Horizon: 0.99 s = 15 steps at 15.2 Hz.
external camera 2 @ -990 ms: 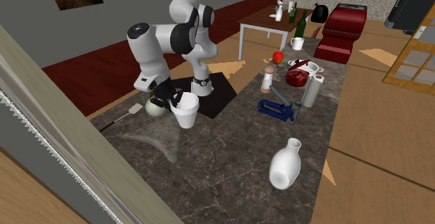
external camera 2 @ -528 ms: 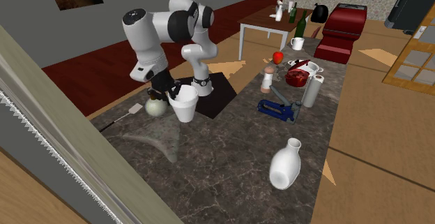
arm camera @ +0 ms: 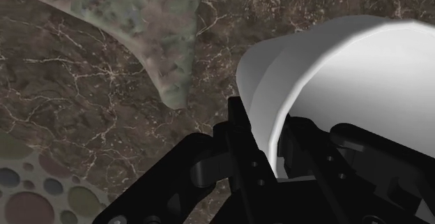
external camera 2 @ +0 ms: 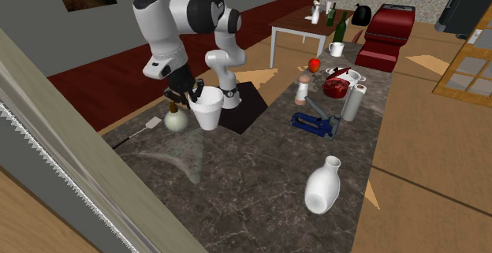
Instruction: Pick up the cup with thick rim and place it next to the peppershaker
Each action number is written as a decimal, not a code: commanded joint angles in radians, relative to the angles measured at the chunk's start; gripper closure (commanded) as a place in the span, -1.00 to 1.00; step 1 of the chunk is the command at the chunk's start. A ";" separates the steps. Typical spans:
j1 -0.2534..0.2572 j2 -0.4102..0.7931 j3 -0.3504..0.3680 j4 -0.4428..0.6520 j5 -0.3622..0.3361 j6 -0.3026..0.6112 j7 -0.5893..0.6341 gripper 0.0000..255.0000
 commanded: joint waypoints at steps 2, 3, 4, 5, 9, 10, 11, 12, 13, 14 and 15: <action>-0.011 0.021 0.000 0.073 0.009 -0.052 0.004 1.00; -0.016 0.029 0.000 0.099 0.012 -0.071 0.005 1.00; -0.019 0.034 0.000 0.114 0.014 -0.081 0.006 1.00; 0.009 -0.022 0.001 0.033 -0.005 -0.051 0.020 1.00; 0.096 -0.211 0.019 -0.221 -0.067 0.033 0.091 1.00; 0.113 -0.254 0.027 -0.274 -0.080 0.048 0.112 1.00; 0.127 -0.294 0.036 -0.323 -0.092 0.062 0.133 1.00; 0.140 -0.333 0.046 -0.369 -0.102 0.074 0.154 1.00; 0.152 -0.371 0.057 -0.413 -0.112 0.085 0.176 1.00; 0.163 -0.408 0.068 -0.455 -0.120 0.095 0.198 1.00; 0.172 -0.443 0.080 -0.495 -0.128 0.103 0.220 1.00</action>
